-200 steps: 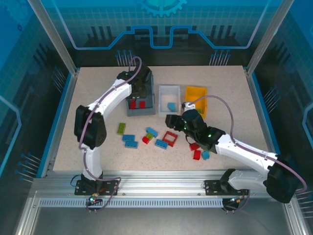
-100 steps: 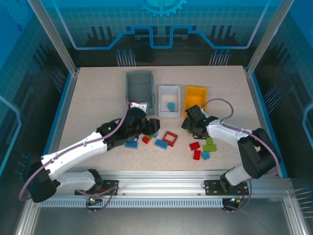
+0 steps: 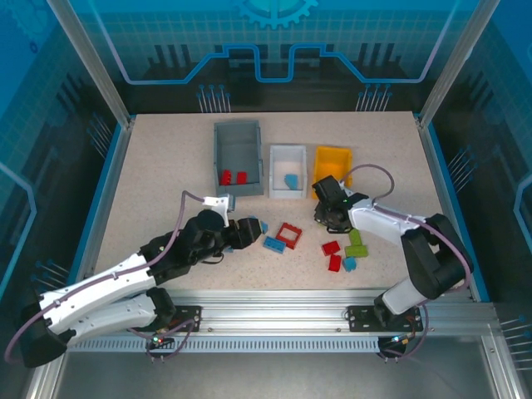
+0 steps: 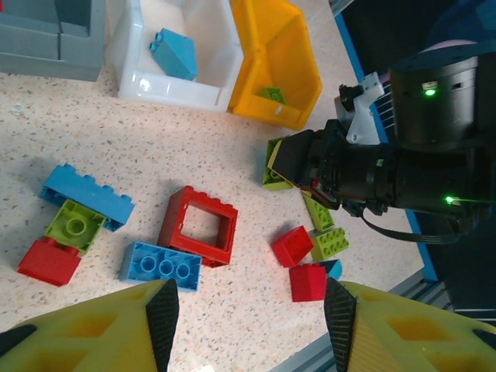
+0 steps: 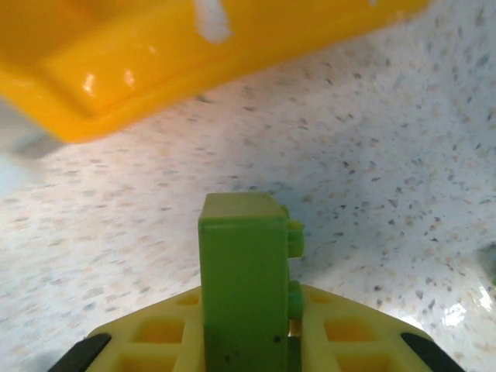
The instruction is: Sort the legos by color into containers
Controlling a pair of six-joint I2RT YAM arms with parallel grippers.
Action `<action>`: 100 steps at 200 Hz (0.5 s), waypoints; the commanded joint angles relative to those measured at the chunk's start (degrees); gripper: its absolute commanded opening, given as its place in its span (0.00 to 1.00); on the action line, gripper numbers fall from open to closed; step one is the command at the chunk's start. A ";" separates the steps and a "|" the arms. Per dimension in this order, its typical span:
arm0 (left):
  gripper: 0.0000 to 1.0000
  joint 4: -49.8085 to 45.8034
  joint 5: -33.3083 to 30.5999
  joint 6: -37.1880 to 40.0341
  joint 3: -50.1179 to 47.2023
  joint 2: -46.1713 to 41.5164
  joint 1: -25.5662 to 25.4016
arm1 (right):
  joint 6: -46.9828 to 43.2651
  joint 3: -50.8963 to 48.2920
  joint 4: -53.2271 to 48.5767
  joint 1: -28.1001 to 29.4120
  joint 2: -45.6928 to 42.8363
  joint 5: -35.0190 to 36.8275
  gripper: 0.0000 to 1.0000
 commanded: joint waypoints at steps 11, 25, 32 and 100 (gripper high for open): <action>0.56 3.23 -0.89 -1.28 -0.15 0.81 -0.32 | -8.54 7.96 -4.67 -2.16 -1.54 5.63 0.25; 0.57 1.78 -2.29 -1.98 0.28 1.02 -0.26 | -12.40 12.51 -4.92 -4.47 1.83 3.83 0.24; 0.57 1.49 -2.65 -2.20 0.11 0.77 -0.25 | -14.70 14.86 -4.52 -5.37 4.12 2.29 0.25; 0.58 -1.61 -3.49 -3.09 -1.13 -2.36 -0.24 | -19.11 28.83 -6.86 -11.94 18.59 -5.20 0.29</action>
